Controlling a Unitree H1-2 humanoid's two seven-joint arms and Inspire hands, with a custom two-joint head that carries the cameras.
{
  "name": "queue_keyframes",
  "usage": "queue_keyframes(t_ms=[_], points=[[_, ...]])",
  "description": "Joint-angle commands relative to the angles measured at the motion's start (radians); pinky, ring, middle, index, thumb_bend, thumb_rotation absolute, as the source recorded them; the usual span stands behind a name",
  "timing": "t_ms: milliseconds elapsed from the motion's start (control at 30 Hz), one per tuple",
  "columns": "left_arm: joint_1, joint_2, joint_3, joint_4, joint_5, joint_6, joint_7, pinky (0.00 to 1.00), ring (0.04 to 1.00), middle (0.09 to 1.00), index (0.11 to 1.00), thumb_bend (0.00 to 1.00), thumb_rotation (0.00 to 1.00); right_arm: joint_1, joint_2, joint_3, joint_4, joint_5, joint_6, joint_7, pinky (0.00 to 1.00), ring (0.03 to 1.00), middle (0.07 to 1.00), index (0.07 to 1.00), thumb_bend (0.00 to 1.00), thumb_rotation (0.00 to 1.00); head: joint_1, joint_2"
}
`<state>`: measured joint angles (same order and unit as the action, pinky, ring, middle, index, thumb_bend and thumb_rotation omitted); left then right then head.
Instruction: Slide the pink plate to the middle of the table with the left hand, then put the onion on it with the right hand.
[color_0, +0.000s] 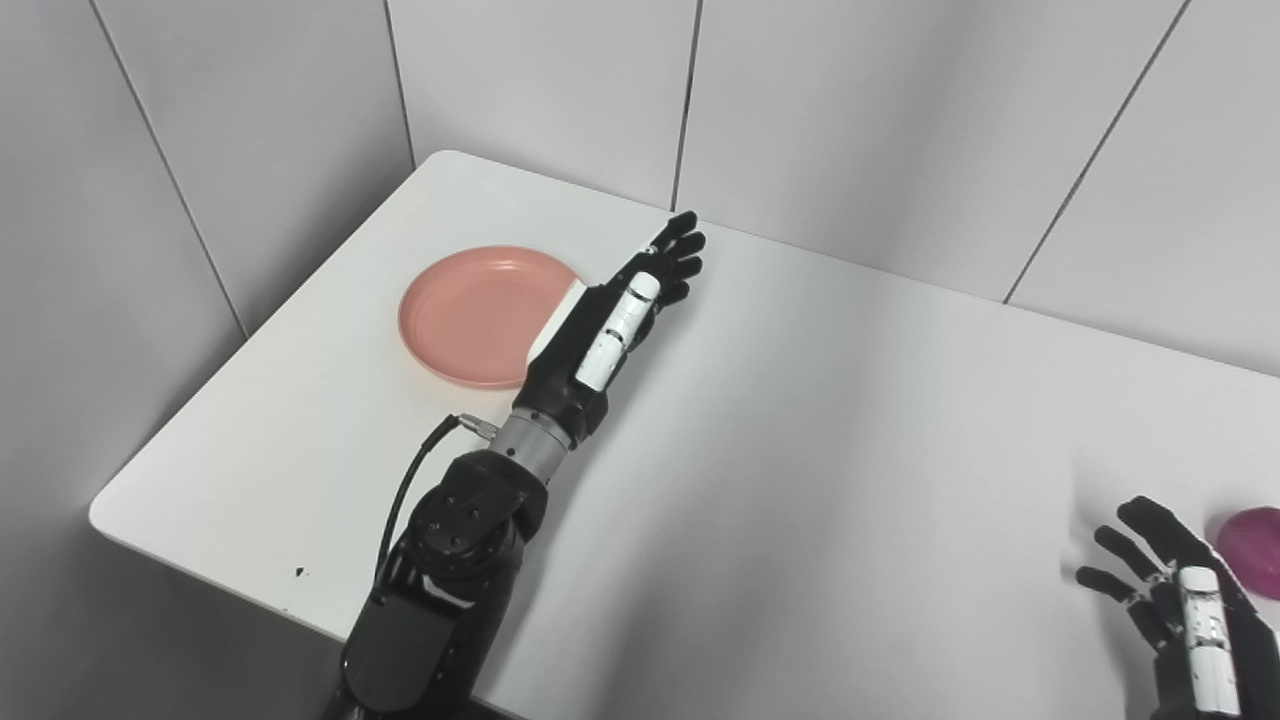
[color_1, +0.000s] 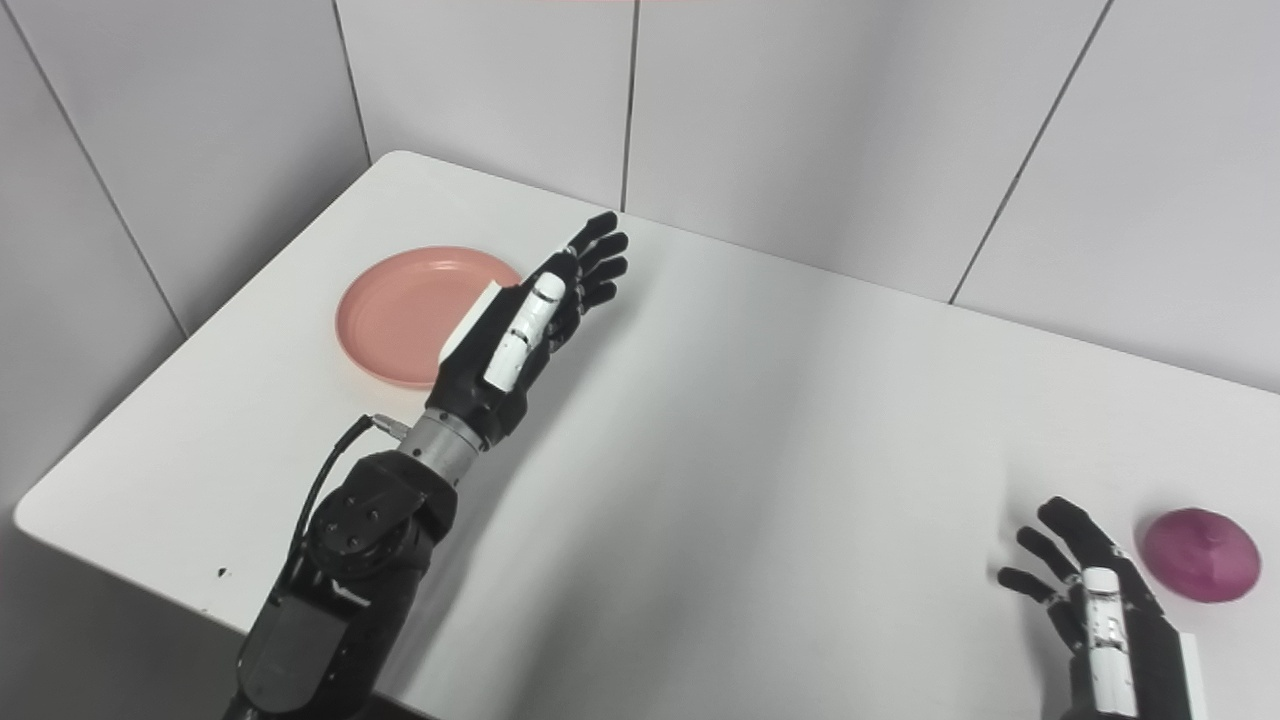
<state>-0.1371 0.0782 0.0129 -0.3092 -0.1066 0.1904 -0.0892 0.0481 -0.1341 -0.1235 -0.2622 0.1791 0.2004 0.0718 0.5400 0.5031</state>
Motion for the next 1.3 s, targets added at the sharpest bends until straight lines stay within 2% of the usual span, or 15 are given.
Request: queue_keyframes(t_ms=[0, 167, 333, 467, 733, 900, 1133, 1267], points=[[-0.044, 0.011, 0.010, -0.012, -0.015, -0.026, -0.008, 0.93, 0.932, 0.934, 0.906, 0.52, 1.00, -0.025, -0.004, -0.005, -0.023, 0.005, -0.010, -0.003, 0.58, 0.769, 0.810, 0.756, 0.64, 0.75, 0.003, -0.001], [-0.046, 0.023, 0.029, -0.024, -0.009, -0.010, 0.003, 0.94, 0.922, 0.929, 0.902, 0.51, 1.00, -0.025, -0.003, -0.005, -0.023, 0.018, -0.014, 0.004, 0.56, 0.764, 0.809, 0.754, 0.68, 0.74, 0.003, -0.001], [-0.051, 0.048, 0.051, -0.029, -0.017, -0.010, -0.004, 0.97, 0.945, 0.945, 0.918, 0.50, 1.00, -0.027, -0.004, -0.005, -0.021, 0.012, -0.009, -0.001, 0.59, 0.778, 0.816, 0.759, 0.69, 0.75, 0.004, -0.002], [-0.072, 0.064, 0.082, -0.010, -0.017, -0.028, 0.006, 0.95, 0.934, 0.943, 0.915, 0.48, 1.00, -0.027, -0.002, -0.006, -0.020, 0.014, -0.004, -0.003, 0.60, 0.781, 0.815, 0.759, 0.70, 0.75, 0.006, -0.004], [-0.107, 0.099, 0.132, 0.002, -0.013, -0.019, 0.021, 0.90, 0.911, 0.920, 0.896, 0.46, 1.00, -0.031, -0.005, -0.006, -0.006, 0.013, -0.020, 0.000, 0.61, 0.786, 0.817, 0.762, 0.70, 0.75, 0.007, -0.005], [-0.116, 0.115, 0.162, -0.003, -0.028, 0.000, 0.030, 0.92, 0.917, 0.922, 0.898, 0.44, 1.00, -0.029, -0.012, -0.005, -0.004, 0.008, -0.022, 0.005, 0.61, 0.791, 0.824, 0.773, 0.75, 0.76, 0.008, -0.005], [-0.131, 0.157, 0.202, 0.008, -0.053, -0.005, 0.019, 0.92, 0.936, 0.945, 0.928, 0.43, 1.00, -0.029, -0.011, -0.010, -0.003, 0.016, -0.018, 0.003, 0.57, 0.768, 0.804, 0.750, 0.75, 0.73, 0.009, -0.004], [-0.141, 0.172, 0.216, 0.012, -0.062, 0.005, 0.030, 0.92, 0.927, 0.938, 0.919, 0.42, 1.00, -0.028, -0.017, -0.009, -0.008, 0.018, -0.016, 0.010, 0.59, 0.777, 0.813, 0.757, 0.76, 0.74, 0.015, 0.000]])
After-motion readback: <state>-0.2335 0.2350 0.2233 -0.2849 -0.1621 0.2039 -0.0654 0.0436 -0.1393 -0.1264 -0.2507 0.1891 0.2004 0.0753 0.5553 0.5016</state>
